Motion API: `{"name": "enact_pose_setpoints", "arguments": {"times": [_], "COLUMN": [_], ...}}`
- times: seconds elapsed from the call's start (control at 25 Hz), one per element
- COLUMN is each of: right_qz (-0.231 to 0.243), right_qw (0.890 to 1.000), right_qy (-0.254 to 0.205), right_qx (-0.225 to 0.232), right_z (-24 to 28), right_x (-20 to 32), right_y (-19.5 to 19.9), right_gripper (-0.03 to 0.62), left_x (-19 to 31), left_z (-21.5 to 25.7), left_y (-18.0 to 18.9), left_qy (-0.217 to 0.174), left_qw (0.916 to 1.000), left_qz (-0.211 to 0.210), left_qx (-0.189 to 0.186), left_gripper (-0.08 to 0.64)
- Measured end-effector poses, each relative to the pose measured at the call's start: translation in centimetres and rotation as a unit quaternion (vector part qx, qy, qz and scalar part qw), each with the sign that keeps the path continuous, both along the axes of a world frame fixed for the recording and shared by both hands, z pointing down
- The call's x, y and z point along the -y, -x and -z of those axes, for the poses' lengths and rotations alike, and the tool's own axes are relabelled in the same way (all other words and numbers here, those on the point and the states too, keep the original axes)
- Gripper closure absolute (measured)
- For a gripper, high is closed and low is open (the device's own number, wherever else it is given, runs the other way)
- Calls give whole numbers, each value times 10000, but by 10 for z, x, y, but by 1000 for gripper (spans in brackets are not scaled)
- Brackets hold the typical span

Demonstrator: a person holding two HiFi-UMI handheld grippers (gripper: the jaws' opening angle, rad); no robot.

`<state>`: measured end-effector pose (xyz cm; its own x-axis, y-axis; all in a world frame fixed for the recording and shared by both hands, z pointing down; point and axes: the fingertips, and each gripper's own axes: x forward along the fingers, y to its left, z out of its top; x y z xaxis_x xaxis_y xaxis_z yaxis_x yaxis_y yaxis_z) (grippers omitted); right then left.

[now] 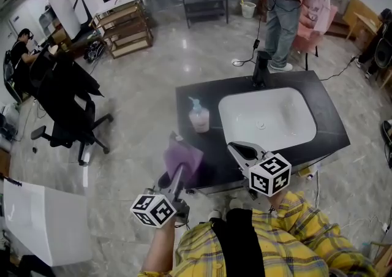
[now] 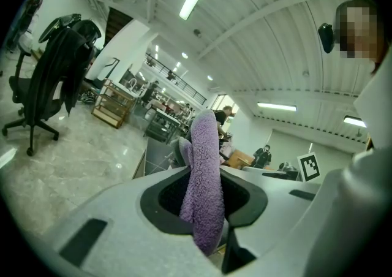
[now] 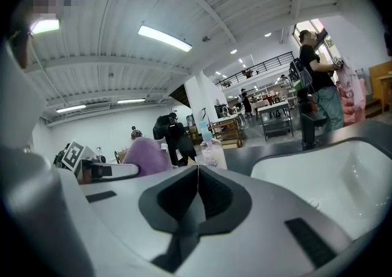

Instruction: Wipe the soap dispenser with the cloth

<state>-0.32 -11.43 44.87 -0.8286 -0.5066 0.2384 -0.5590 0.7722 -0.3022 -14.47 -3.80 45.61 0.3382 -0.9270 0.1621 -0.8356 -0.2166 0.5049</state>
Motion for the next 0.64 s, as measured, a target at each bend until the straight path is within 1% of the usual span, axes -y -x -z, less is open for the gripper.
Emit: {"name": "enact_pose_setpoints", "arguments": {"times": [0.36, 0.64], "right_qz": [104, 169], "right_qw": [9999, 9998], "right_qy": [86, 129], "right_qx": [-5, -43], "right_z": [-2, -3], "right_x": [-4, -2], "right_y": [0, 11], "right_gripper": [584, 584], "left_x": [-2, 3], "left_z": [-3, -5], "left_y": [-9, 1], "left_qy": [85, 126], "left_qw": [10000, 9999], "left_qz": [-19, -5], "left_qx": [-7, -22], "left_gripper": [485, 485]}}
